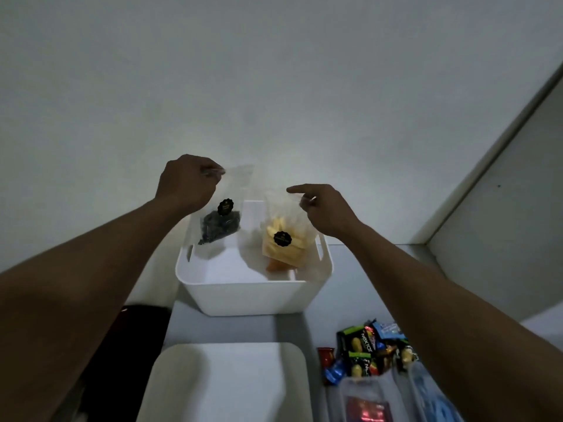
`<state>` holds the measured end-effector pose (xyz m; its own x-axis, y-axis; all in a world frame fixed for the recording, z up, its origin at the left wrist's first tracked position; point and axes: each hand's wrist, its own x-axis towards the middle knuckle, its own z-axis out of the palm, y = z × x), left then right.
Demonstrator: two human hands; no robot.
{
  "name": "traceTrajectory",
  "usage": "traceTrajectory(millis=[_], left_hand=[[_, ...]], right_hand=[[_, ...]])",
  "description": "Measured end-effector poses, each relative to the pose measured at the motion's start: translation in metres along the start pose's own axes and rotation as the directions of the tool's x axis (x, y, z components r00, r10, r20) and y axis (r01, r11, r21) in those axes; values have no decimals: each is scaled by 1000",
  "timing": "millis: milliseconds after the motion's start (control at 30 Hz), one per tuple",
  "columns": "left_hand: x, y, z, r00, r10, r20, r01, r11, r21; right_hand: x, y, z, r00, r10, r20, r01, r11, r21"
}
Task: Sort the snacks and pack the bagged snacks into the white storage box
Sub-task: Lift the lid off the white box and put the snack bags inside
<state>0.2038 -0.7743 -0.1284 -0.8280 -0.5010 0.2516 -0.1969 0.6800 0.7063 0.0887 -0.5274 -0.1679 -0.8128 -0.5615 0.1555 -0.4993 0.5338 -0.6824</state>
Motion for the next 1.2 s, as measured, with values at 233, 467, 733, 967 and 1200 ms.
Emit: traceTrajectory(millis=[233,467,733,967,1200], left_hand=[[-5,-29,7,999,-34,15,35,999,-17],[-10,-43,15,999,-32,27,33,999,-33],[-12,-41,22,990,-71,119,86,988,-126],[-13,-12,32,974,-79,215,121,974,-190],[-22,10,71,913,-69,402,160,967,-198]], right_hand=[[2,29,45,995,56,81,-40,983,-182],[9,53,69,998,54,40,-29,885,-464],[18,60,64,999,-3,36,21,857,-515],[2,66,34,999,8,-34,-23,891,-454],[-15,84,22,962,192,191,-107,917,-385]])
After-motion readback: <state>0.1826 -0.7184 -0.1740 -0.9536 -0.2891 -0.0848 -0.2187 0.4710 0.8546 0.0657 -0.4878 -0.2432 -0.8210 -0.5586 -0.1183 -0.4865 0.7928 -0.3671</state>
